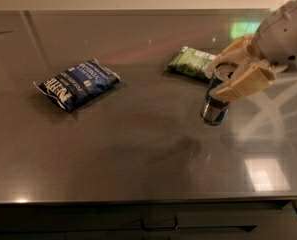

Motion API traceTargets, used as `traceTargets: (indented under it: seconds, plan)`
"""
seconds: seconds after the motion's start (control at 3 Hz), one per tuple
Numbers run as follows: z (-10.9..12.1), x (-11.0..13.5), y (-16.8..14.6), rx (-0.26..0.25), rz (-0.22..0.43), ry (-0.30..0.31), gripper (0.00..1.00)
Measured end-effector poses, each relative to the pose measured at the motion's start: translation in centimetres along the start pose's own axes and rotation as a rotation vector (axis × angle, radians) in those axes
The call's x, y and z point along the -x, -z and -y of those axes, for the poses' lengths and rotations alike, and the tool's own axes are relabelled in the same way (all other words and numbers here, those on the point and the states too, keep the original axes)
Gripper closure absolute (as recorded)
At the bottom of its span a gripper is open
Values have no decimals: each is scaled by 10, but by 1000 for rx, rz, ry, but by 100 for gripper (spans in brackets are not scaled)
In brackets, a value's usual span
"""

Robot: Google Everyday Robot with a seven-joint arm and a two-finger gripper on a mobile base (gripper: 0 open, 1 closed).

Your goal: Move redbull can near green jalapeno chip bag

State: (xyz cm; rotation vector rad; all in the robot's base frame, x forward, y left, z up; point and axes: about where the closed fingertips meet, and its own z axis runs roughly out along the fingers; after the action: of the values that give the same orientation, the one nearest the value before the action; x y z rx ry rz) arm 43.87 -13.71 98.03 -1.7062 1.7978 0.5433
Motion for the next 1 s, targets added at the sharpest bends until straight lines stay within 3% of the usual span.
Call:
traceTargets:
  seconds: [0.67, 1.0]
  plan:
    - [50, 22, 5, -85, 44, -48, 100]
    - [83, 15, 9, -133, 35, -107, 100]
